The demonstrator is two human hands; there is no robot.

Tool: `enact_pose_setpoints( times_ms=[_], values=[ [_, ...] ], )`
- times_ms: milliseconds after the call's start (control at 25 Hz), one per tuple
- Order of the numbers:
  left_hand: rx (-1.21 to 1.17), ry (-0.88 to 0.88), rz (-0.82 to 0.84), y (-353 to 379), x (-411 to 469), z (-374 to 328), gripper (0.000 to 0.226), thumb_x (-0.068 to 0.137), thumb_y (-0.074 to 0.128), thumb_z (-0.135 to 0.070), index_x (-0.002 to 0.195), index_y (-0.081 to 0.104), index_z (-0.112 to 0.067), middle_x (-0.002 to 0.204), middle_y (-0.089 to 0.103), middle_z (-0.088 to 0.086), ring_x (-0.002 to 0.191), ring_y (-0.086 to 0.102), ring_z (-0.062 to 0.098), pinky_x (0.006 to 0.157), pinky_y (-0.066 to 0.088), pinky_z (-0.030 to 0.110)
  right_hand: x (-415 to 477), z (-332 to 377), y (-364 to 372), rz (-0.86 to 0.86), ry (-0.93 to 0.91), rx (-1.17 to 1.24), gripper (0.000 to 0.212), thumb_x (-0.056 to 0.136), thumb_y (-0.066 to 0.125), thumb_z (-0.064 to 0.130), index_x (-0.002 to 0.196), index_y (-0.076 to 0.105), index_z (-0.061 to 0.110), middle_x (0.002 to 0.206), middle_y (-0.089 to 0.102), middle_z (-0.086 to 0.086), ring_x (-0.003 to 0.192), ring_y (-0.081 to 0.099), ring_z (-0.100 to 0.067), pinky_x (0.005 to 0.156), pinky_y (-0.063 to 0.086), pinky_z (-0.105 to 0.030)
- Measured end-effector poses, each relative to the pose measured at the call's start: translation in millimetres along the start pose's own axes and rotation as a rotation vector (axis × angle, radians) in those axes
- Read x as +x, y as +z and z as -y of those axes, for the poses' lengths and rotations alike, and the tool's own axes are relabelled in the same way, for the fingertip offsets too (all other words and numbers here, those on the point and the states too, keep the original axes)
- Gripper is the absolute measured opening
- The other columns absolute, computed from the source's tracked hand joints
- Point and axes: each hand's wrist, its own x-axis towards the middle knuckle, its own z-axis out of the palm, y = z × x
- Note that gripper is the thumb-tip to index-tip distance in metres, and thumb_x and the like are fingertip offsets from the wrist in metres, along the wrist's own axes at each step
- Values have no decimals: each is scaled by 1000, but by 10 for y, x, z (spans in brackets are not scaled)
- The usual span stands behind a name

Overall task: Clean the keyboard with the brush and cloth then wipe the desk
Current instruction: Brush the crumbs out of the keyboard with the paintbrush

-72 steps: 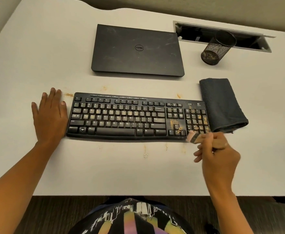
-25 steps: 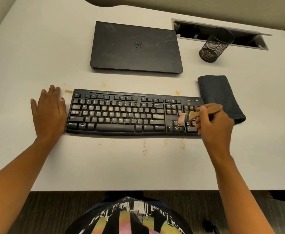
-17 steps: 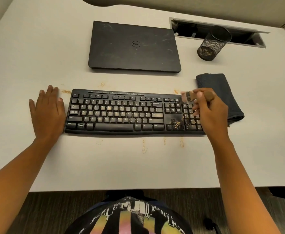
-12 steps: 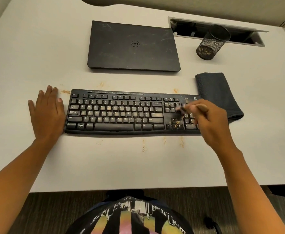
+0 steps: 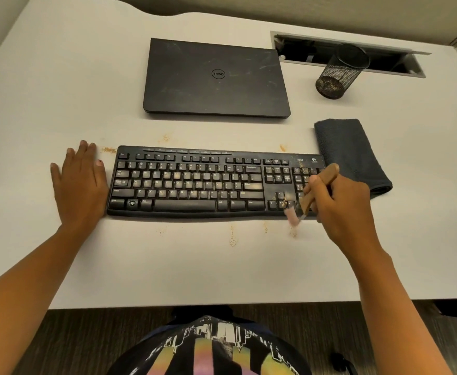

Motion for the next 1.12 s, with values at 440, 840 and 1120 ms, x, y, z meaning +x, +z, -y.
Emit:
enact_pose_setpoints(
  times_ms=[440, 840, 1120],
  values=[
    [-9, -8, 1, -12, -4, -20, 44, 105, 28, -23, 147, 38, -12, 156, 34, 9, 146, 24, 29, 118, 9, 50, -49, 40, 187, -160, 38, 54, 40, 103, 42, 21, 73, 54, -4, 60, 56, -12, 55, 54, -24, 49, 43, -32],
    [-12, -15, -1, -20, -11, -27, 44, 105, 28, -23, 147, 39, -11, 156, 35, 8, 146, 24, 28, 119, 8, 49, -135, 107, 269, -69, 0, 101, 29, 102, 43, 19, 85, 61, 7, 64, 59, -7, 55, 57, -22, 52, 49, -43],
    [-16, -18, 7, -14, -10, -22, 44, 106, 28, -23, 147, 38, -12, 156, 34, 8, 146, 24, 28, 119, 8, 49, -113, 165, 173, -38, -10, -34, 37, 103, 40, 26, 77, 59, 7, 58, 57, -2, 55, 55, -22, 52, 47, -43]
  ],
)
